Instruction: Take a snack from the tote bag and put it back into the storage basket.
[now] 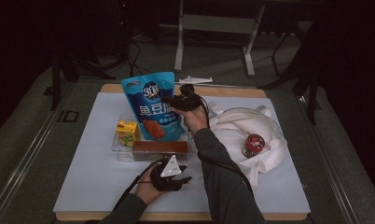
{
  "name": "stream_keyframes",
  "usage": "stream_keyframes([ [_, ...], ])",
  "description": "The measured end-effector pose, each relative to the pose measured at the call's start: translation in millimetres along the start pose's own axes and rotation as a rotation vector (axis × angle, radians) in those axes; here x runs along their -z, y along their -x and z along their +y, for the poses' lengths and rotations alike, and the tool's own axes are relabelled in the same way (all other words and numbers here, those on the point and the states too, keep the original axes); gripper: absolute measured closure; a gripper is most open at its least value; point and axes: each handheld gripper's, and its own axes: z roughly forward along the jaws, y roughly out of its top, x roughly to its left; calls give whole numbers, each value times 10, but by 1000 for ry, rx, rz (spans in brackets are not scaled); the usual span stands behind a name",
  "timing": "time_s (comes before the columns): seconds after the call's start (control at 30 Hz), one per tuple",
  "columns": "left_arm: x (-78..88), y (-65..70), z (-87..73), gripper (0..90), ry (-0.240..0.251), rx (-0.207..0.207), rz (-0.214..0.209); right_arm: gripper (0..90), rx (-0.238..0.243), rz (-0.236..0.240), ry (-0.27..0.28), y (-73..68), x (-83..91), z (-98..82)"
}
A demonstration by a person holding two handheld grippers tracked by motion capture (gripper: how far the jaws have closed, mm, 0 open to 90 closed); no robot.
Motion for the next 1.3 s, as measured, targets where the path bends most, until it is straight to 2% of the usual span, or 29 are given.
stream_keyframes([
  [0.07, -2, 2, 1, 546, -2, -1, 2, 874, 8, -2, 2, 7, 31, -25],
  [0.13, -5, 3, 0, 546, 0, 2, 3, 871, 36, -20, -8, 33, 130, -92],
  [0.4, -8, 0, 2, 546, -5, -1, 5, 865, 51, -49, -24, 32, 331, -228],
  [0.5, -11, 5, 3, 546, -6, -1, 6, 852, 89, -67, -47, -29, 445, -329],
  [0.53, -11, 6, 3, 546, -6, -3, 6, 852, 89, -67, -47, -29, 445, -329],
  [0.57, -12, 8, 4, 546, -9, -5, 9, 849, 119, -83, -61, -54, 497, -373],
  [0.67, -13, 10, 4, 546, -10, -6, 9, 856, 111, -93, -55, -64, 529, -393],
  [0.73, -13, 8, 4, 546, -10, -5, 9, 863, 115, -126, -43, -75, 552, -414],
  [0.77, -13, 8, 4, 545, -10, -6, 8, 865, 92, -155, -23, -66, 572, -437],
  [0.87, -13, 9, 4, 545, -10, -6, 8, 865, 65, -149, -8, -66, 568, -457],
  [1.13, -16, 9, 5, 543, -13, -7, 7, 855, 76, -136, -13, -189, 418, -426],
  [1.27, -17, 10, 6, 542, -13, -6, 7, 828, 79, -125, -20, -168, 371, -417],
  [1.3, -17, 10, 6, 541, -14, -7, 7, 803, 98, -115, -32, -153, 349, -415],
])
